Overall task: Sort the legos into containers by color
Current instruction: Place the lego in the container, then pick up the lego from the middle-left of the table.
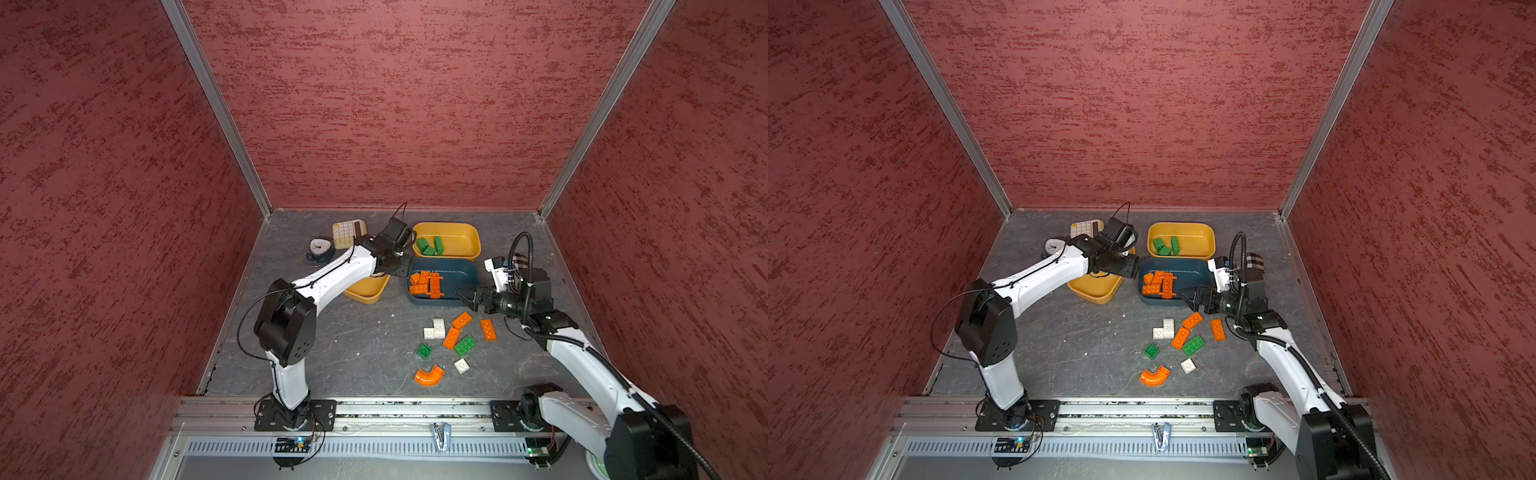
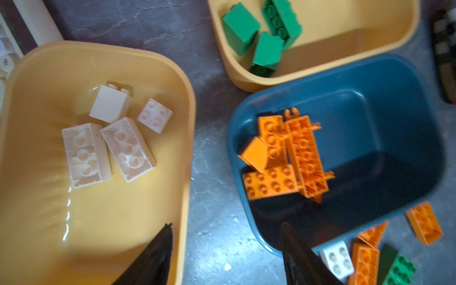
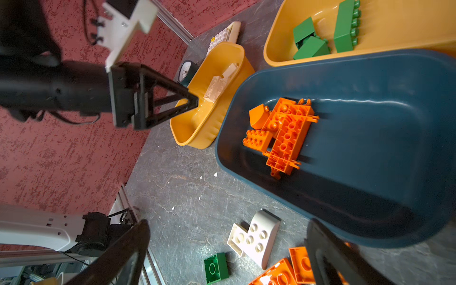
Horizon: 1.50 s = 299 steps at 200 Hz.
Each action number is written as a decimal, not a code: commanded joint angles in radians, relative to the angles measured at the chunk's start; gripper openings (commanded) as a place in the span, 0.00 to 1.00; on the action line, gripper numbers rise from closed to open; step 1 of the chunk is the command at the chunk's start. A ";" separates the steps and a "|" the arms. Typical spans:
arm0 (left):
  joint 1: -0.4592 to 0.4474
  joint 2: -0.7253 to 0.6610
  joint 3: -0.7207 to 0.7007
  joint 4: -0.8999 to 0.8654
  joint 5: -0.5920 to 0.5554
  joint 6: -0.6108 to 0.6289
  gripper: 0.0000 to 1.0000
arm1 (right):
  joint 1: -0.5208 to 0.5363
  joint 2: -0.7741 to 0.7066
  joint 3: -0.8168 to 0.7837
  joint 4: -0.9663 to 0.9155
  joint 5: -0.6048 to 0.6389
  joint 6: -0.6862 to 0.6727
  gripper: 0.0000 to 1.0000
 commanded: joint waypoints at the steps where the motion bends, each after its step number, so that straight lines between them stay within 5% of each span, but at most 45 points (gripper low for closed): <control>1: -0.057 -0.053 -0.093 -0.006 0.004 -0.061 0.70 | -0.004 0.002 0.033 -0.010 0.013 -0.029 0.99; 49: -0.257 -0.148 -0.242 0.059 0.011 -0.183 0.70 | -0.004 -0.005 0.028 -0.023 0.026 -0.037 0.99; 109: -0.426 -0.084 -0.332 0.164 0.006 -0.279 0.70 | -0.004 -0.036 0.014 -0.072 0.069 -0.060 0.99; 193: -0.480 0.035 -0.366 0.190 0.010 -0.279 0.66 | -0.004 -0.096 -0.029 -0.118 0.083 -0.049 0.99; 299: -0.459 0.032 -0.339 0.111 -0.005 -0.235 0.30 | -0.006 -0.113 -0.029 -0.137 0.098 -0.041 0.99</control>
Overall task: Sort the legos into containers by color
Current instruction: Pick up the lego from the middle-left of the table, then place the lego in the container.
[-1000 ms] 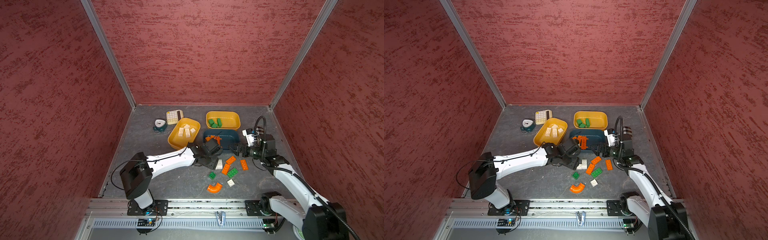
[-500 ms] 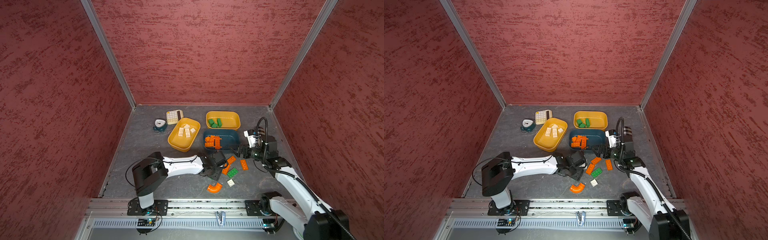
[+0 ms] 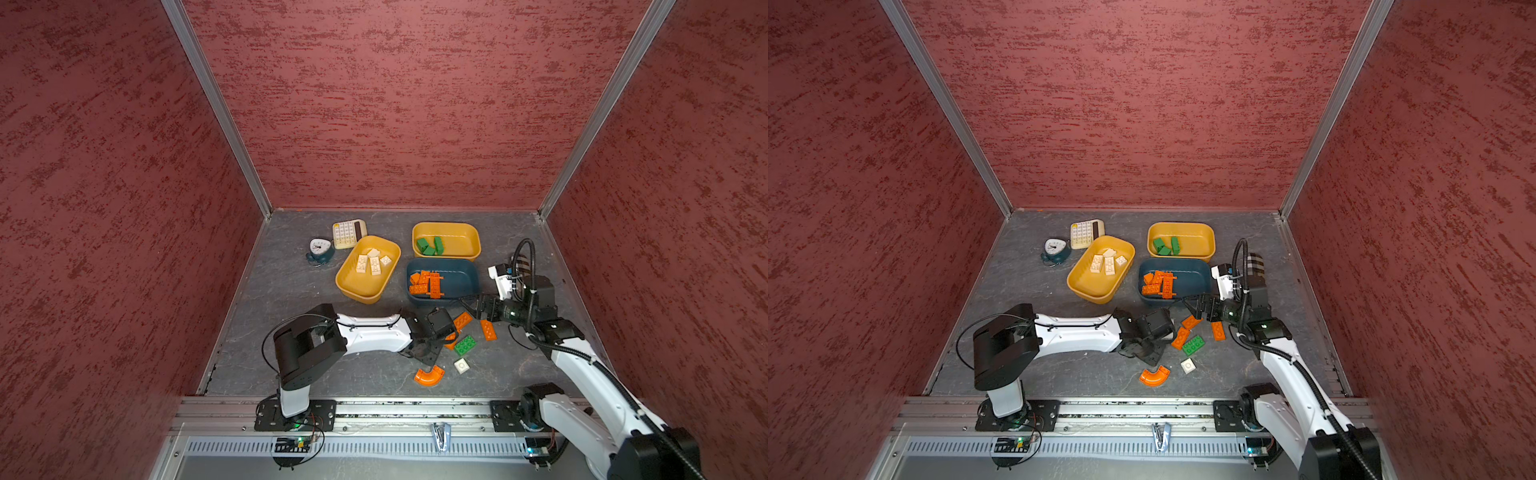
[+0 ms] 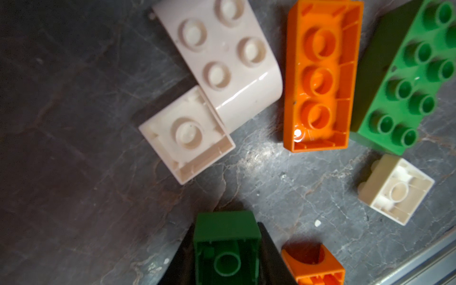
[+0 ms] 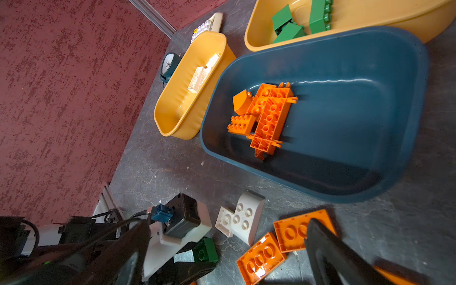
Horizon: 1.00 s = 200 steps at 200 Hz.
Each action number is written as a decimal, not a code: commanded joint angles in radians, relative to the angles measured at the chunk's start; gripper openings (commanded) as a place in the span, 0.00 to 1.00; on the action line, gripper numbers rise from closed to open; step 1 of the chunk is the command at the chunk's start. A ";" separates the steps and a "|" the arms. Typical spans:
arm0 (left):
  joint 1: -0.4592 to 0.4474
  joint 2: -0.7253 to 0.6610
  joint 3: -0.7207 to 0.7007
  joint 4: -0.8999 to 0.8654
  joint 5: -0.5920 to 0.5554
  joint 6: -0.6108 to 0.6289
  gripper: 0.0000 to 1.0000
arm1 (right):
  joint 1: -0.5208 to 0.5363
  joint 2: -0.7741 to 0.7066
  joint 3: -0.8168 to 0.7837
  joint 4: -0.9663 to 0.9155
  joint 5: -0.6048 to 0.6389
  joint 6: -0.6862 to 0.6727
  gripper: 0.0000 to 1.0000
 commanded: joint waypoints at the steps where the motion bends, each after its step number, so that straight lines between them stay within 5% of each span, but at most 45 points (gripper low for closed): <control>1: 0.018 -0.027 0.022 -0.060 -0.021 0.031 0.30 | -0.005 -0.010 0.006 -0.013 0.025 -0.008 0.99; 77: 0.244 -0.045 0.313 -0.123 0.038 0.271 0.30 | -0.005 0.048 0.054 0.049 0.052 0.001 0.99; 140: 0.446 0.192 0.677 0.005 0.107 0.362 0.30 | -0.012 0.101 0.121 0.064 0.094 -0.018 0.99; 200: 0.520 0.483 0.964 0.081 0.176 0.347 0.30 | -0.031 0.151 0.162 0.085 0.115 -0.034 0.99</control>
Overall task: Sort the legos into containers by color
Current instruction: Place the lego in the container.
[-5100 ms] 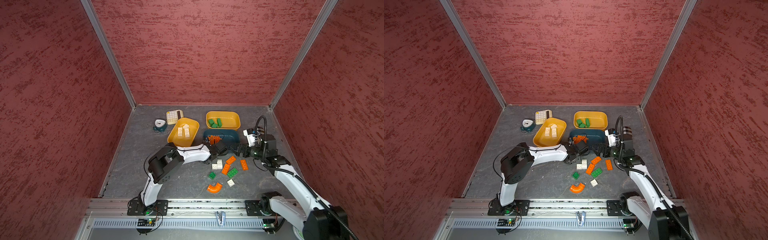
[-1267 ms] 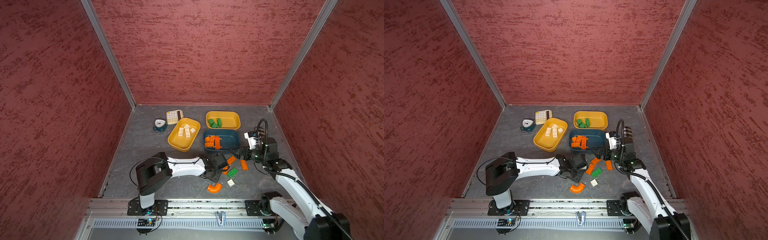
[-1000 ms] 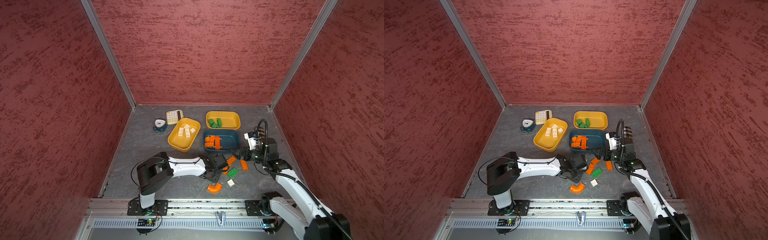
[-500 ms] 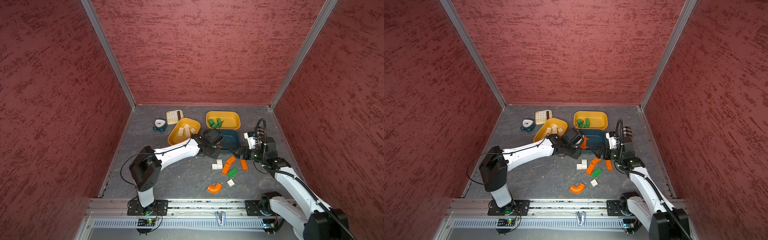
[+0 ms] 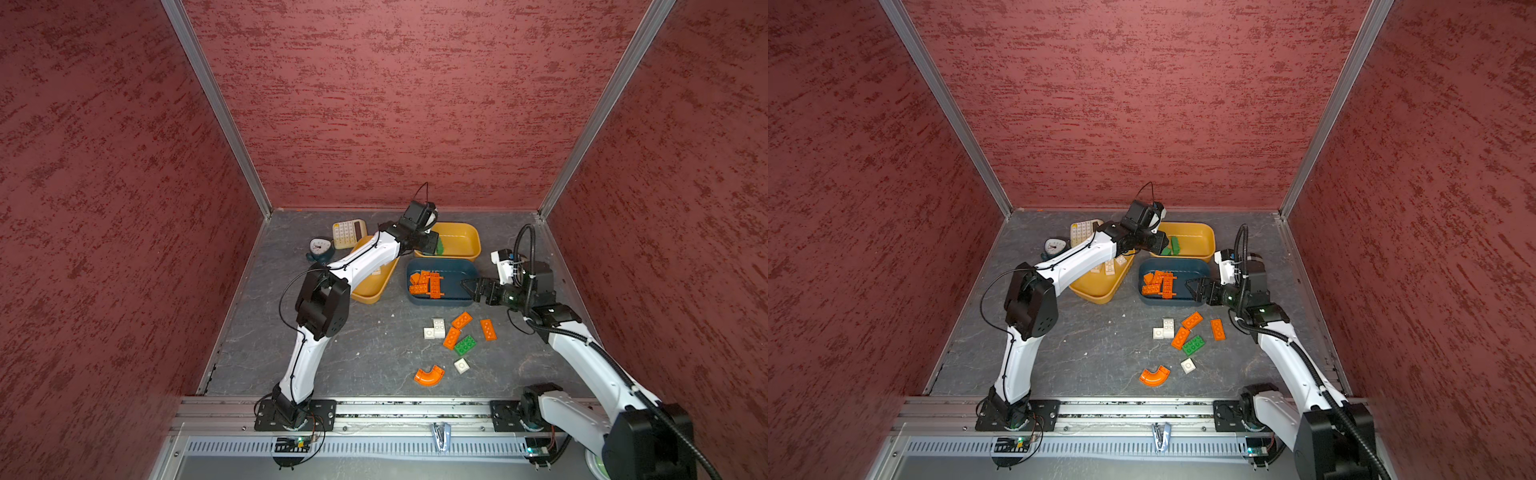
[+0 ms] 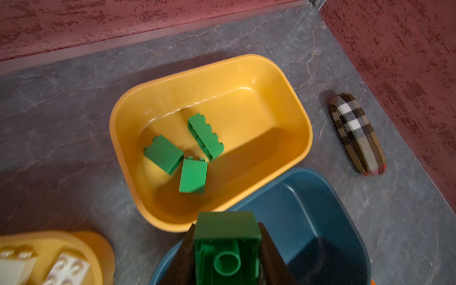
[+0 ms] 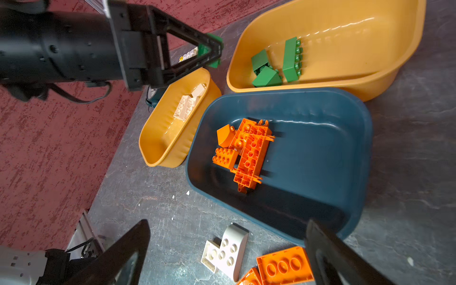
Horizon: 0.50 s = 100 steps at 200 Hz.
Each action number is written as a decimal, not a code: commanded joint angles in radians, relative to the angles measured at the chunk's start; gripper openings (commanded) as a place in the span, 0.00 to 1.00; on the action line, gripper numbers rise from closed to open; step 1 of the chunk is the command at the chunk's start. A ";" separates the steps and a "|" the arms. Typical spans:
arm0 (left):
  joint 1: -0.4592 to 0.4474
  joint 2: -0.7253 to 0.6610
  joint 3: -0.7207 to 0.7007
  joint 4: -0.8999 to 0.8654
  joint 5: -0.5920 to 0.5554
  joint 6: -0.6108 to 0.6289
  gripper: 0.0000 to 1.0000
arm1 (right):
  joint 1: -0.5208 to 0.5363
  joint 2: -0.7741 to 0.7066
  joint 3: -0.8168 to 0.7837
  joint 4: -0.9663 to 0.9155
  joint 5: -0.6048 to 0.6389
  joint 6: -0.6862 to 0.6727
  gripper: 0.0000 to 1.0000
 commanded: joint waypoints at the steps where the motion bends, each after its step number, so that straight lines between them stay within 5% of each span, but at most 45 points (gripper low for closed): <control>1: 0.013 0.095 0.097 0.041 0.048 0.013 0.30 | -0.011 0.017 0.039 0.036 0.026 -0.025 0.99; 65: 0.047 0.316 0.332 -0.002 0.074 -0.005 0.33 | -0.026 0.049 0.052 0.040 0.023 -0.041 0.99; 100: 0.041 0.278 0.342 -0.046 0.102 0.028 0.62 | -0.029 0.072 0.067 0.027 0.002 -0.062 0.99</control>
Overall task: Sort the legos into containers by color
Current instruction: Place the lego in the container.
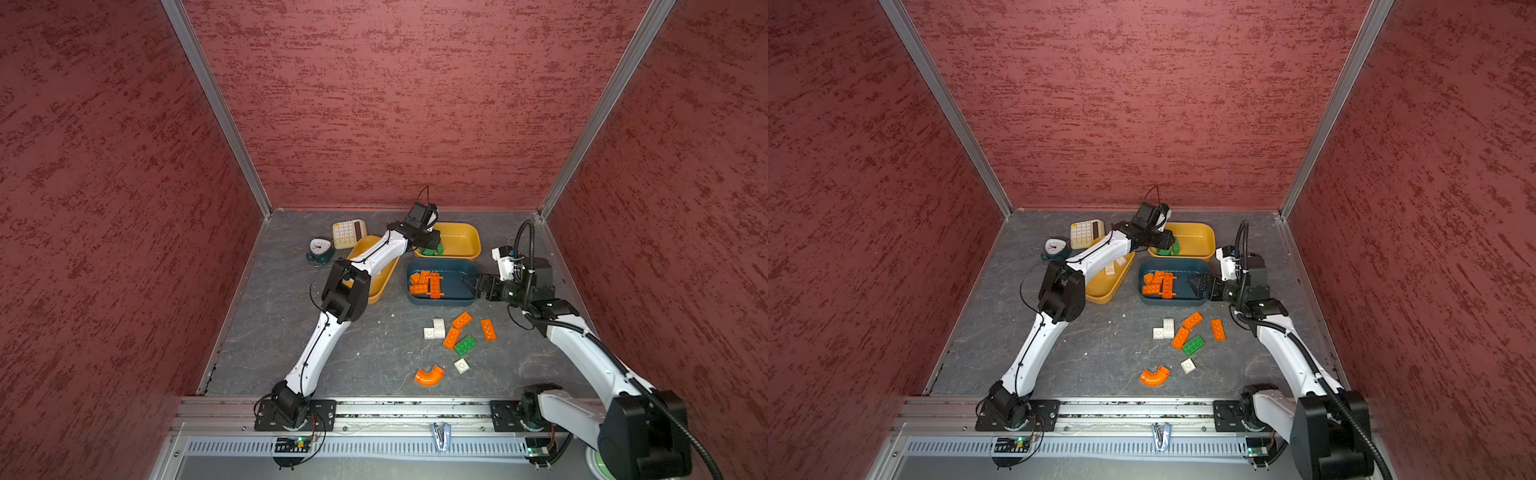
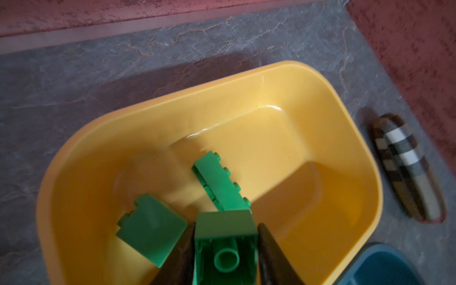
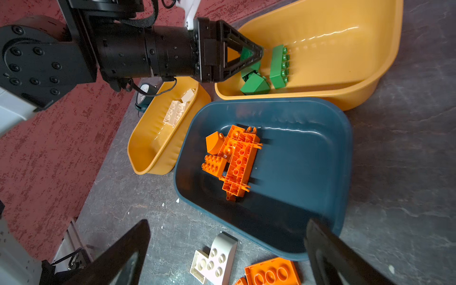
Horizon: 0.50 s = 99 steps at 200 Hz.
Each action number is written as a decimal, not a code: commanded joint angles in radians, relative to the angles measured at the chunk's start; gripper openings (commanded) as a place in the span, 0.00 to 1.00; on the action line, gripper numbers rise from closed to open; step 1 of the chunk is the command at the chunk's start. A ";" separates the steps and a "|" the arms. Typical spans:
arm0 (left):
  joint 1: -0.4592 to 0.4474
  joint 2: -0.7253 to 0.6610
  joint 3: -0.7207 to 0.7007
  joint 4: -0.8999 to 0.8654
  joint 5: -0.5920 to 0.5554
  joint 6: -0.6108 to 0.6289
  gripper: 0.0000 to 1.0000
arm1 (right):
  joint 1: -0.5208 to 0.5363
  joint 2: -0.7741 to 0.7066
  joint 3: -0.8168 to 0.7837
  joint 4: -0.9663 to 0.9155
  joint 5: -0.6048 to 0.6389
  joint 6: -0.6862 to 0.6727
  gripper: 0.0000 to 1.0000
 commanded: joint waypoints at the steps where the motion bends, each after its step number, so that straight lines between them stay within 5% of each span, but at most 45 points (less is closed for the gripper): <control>1: -0.004 -0.037 0.030 -0.034 0.037 0.035 0.63 | -0.006 0.016 0.047 0.010 -0.009 -0.036 0.99; 52: -0.011 -0.326 -0.288 -0.017 0.123 0.054 0.81 | 0.004 0.045 0.043 0.018 -0.128 -0.028 0.99; 99: 0.005 -0.703 -0.760 0.073 0.230 0.017 0.86 | 0.100 0.005 0.024 -0.072 -0.018 0.002 0.99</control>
